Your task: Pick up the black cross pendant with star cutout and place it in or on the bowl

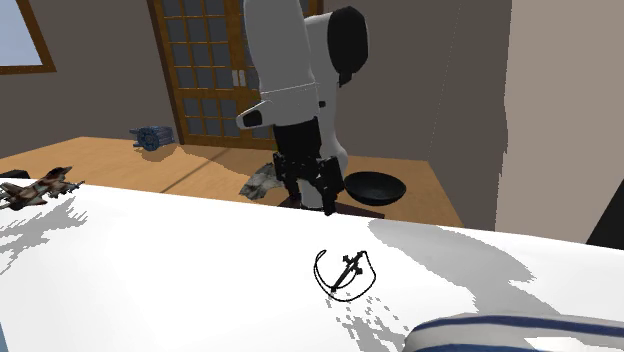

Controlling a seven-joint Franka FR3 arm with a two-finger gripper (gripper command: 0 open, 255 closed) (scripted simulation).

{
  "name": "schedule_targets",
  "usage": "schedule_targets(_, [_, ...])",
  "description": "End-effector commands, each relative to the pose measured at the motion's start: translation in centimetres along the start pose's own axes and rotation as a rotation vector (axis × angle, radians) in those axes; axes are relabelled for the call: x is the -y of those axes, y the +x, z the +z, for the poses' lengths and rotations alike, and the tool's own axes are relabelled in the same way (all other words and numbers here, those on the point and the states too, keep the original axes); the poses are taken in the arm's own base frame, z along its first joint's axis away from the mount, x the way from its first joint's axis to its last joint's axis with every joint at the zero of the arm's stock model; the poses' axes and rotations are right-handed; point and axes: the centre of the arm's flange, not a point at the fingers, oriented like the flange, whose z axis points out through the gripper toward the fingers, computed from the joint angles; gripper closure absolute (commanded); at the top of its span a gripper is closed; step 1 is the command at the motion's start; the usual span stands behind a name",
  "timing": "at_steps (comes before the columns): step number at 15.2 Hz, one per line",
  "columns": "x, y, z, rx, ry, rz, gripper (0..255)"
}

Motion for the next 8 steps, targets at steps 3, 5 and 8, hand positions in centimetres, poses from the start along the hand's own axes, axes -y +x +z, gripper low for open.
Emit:
schedule_targets(3, [4.0, 2.5, 0.8, 0.018, 0.041, 0.059, 0])
schedule_targets(5, [6.0, 3.9, 1.2, 0.026, 0.060, 0.087, 0])
schedule_targets(8, [7.4, 4.9, 1.9, 0.032, 0.074, 0.106, 0])
